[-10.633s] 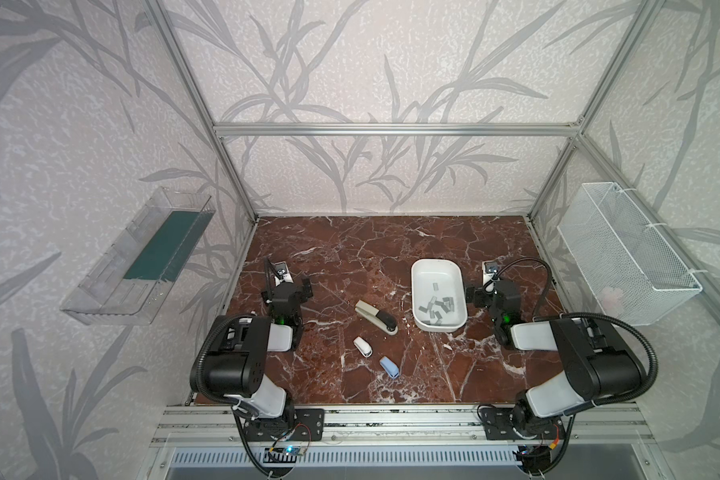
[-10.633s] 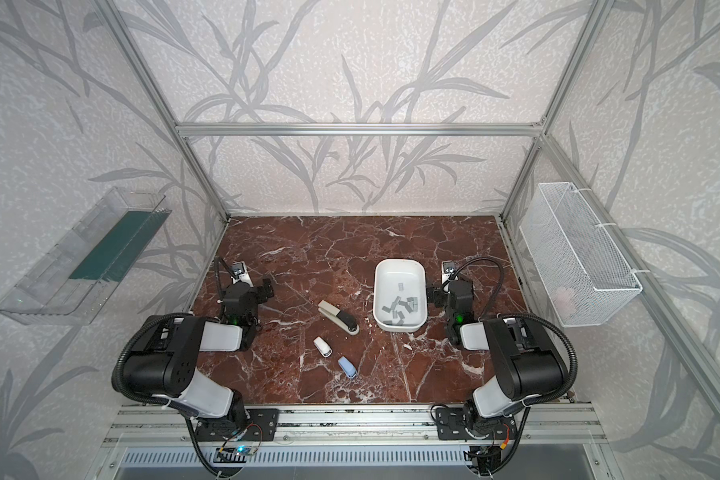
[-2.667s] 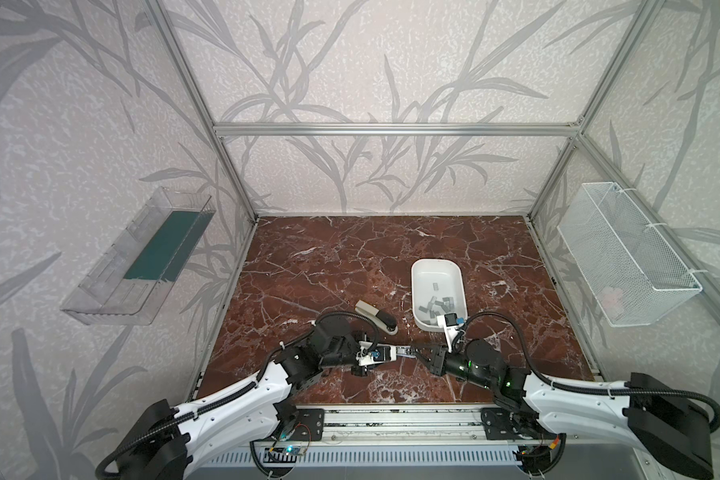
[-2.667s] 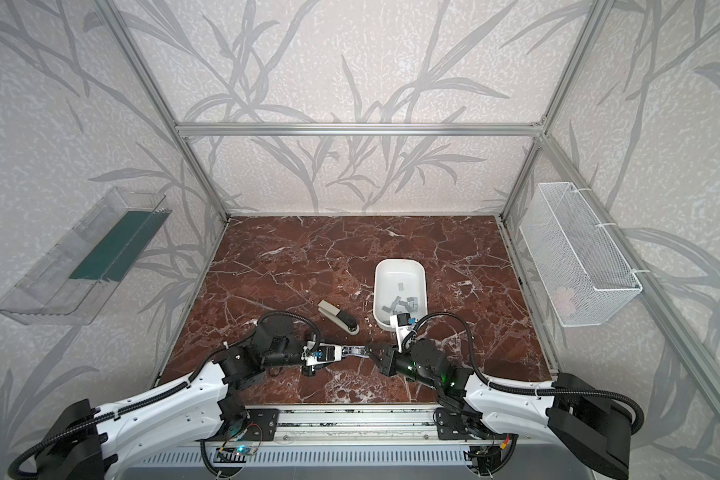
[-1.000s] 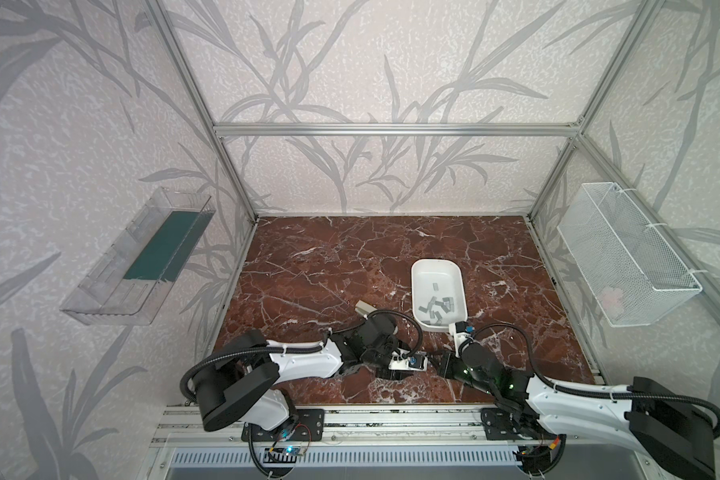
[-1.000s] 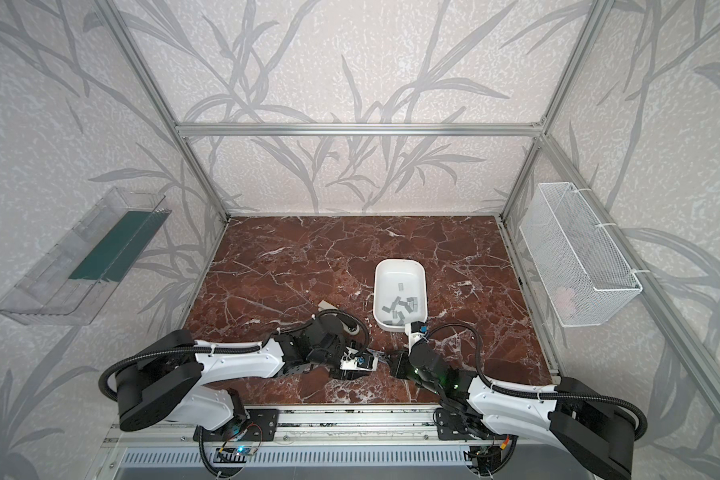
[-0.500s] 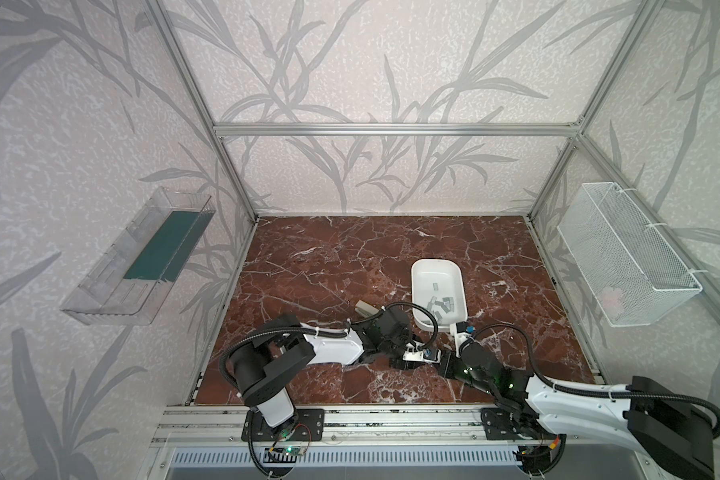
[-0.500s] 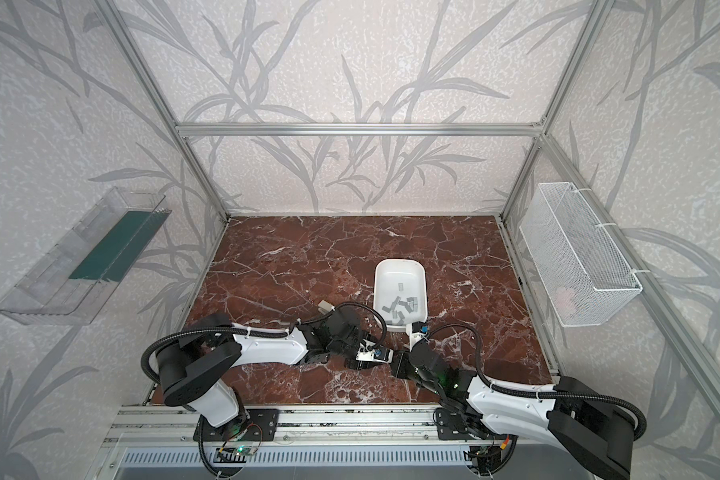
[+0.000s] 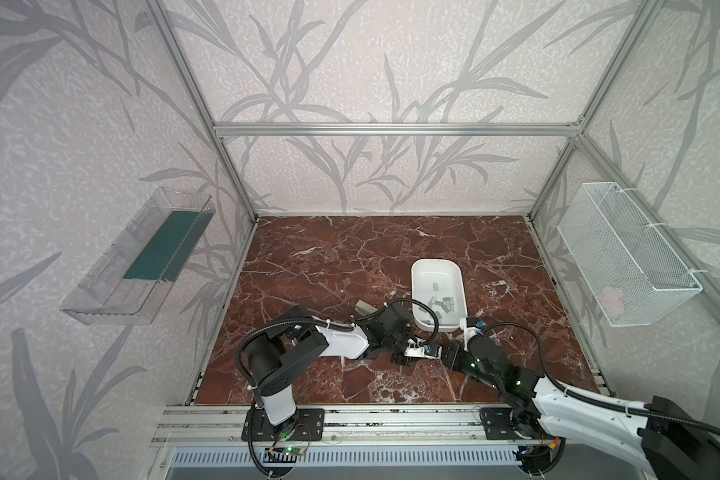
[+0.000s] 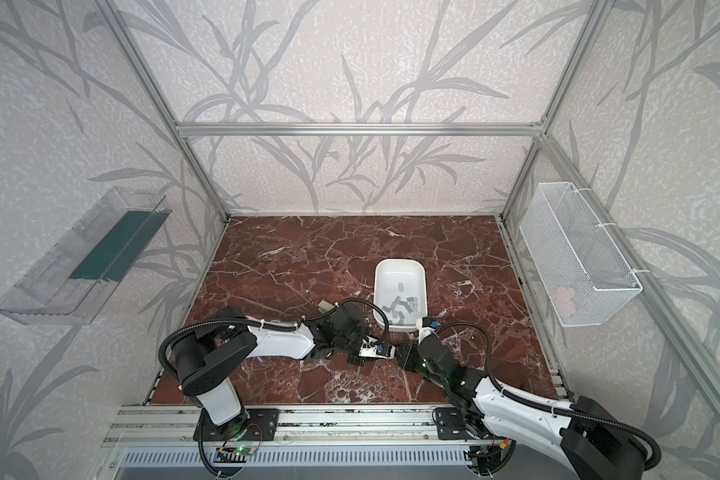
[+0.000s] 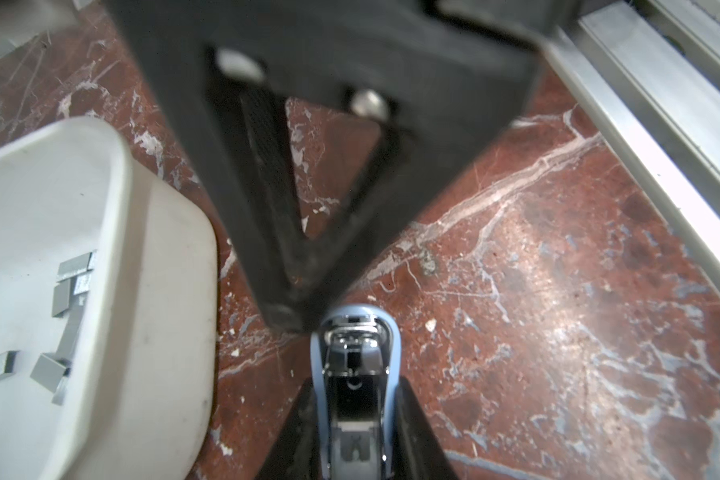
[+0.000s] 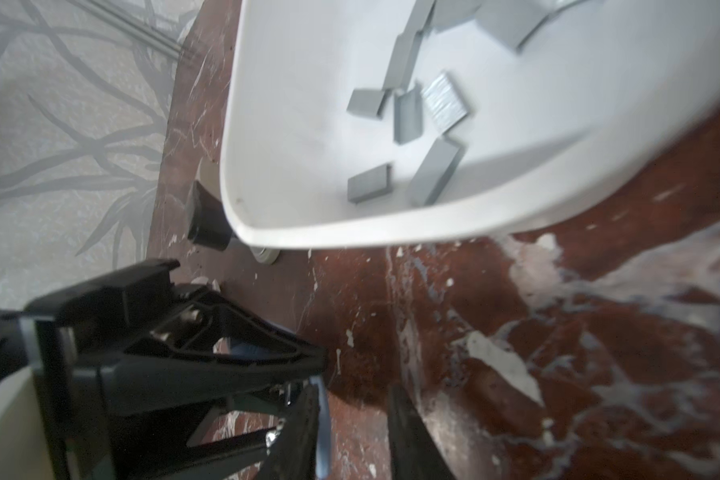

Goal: Load the staples into the stapler

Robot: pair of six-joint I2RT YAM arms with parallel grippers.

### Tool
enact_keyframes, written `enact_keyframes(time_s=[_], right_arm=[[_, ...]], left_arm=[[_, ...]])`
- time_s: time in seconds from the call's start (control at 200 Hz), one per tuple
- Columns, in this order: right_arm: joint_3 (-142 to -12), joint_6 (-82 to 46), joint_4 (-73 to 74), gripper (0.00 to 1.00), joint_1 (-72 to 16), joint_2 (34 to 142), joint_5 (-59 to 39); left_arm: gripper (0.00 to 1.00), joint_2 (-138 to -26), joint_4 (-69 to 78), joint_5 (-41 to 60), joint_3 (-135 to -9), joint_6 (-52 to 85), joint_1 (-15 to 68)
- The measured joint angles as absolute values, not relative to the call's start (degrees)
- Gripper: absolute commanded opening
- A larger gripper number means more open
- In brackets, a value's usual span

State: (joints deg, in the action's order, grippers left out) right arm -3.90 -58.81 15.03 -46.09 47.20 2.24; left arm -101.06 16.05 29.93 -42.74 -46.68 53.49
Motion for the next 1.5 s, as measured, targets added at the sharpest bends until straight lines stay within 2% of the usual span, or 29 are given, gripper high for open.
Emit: enact_keyframes(time_s=[0.13,0.545,0.79,0.98,1.09,1.255,1.369,1.429,1.499], right_arm=[[-3.9,-57.3,10.46,0.38,-42.98,44.07,1.74],[-3.92,-54.08,6.33,0.4,-40.86,44.53,0.14],[-5.17,-51.96,2.61,0.45,-40.75,41.93,0.25],[-6.94,-49.98,1.1,0.49,-40.75,39.05,0.12],[-7.68,-48.42,0.95,0.56,-40.75,39.05,-1.58],[-7.75,-45.5,1.61,0.65,-40.75,39.38,-4.05],[-7.7,-43.83,2.28,0.69,-40.75,39.16,-5.28],[-7.35,-43.2,2.9,0.71,-40.75,38.92,-6.04],[-6.57,-42.81,3.53,0.72,-40.75,38.48,-6.79]], left_arm=[[0.19,-101.8,12.95,30.52,-44.21,-47.9,53.08],[0.63,-102.3,6.66,32.05,-47.33,-49.25,53.08],[0.63,-98.28,-8.08,31.48,-55.77,-49.78,52.14],[0.62,-87.24,-17.82,29.65,-58.65,-51.72,50.54],[0.59,-79.44,-19.51,28.47,-54.02,-52.84,48.27],[0.62,-67.33,-15.84,23.83,-37.17,-52.93,44.51],[0.56,-66.48,-12.62,23.99,-29.8,-52.38,40.53],[0.52,-67.72,-12.47,23.81,-29.58,-52.03,38.83],[0.52,-68.79,-12.6,23.73,-30.76,-52.16,38.0]])
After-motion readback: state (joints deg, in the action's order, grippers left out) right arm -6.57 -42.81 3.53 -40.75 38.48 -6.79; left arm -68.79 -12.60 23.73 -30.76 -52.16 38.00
